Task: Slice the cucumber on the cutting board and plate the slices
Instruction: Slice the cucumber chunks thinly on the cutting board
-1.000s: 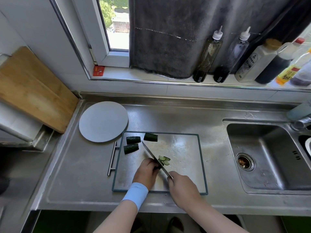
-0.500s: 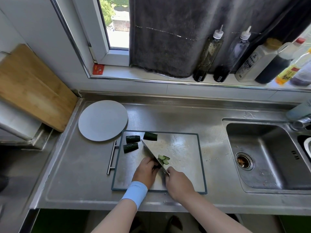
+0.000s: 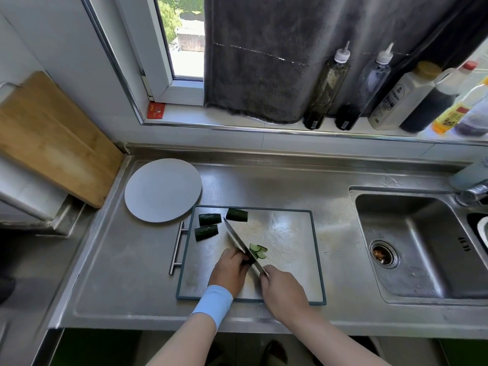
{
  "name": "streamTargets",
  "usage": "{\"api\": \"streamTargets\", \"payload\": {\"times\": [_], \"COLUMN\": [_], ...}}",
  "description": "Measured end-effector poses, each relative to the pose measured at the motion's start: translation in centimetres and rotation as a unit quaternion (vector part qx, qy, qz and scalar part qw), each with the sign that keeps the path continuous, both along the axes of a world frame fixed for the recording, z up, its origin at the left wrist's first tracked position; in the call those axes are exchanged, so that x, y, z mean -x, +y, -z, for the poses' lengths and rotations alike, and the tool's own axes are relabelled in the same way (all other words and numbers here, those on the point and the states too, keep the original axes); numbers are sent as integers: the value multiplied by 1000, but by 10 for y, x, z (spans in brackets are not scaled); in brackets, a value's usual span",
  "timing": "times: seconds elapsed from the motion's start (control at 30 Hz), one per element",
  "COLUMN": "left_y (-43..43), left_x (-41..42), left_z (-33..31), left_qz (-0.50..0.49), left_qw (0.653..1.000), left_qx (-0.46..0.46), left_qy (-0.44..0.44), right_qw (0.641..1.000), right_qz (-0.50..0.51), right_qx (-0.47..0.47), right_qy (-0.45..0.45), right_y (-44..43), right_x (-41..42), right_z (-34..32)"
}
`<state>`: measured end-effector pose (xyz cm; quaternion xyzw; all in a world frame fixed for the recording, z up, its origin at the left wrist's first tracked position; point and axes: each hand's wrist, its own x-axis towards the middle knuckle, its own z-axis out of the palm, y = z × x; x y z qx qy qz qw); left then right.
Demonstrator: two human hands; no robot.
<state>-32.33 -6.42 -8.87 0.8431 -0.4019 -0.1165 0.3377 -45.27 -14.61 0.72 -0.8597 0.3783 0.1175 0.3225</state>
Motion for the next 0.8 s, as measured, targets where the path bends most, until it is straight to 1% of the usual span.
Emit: {"api": "streamTargets", "payload": {"times": [0.2,0.43,0.6,0.8], "left_y": [1,2,1,0], "left_x": [1,1,0,2], "left_z": [-4,-3,-3,-4], "left_qz": [-5,-16,-7,1], "left_qw": [1000,999,999,999], "left_qx": [-11,-24,-38,-37], "left_qy": [6,26,18,0], "right_qw": [1000,1000,999,999], "right_qz": [-17,-3,-3,4], "right_qx": [16,-15,-35,-36], "right_qy": [-6,9,24,16], "right_y": [1,-1,-6,-5], "right_x": [9,4,-6,-7], "right_z": [-3,1,6,6]}}
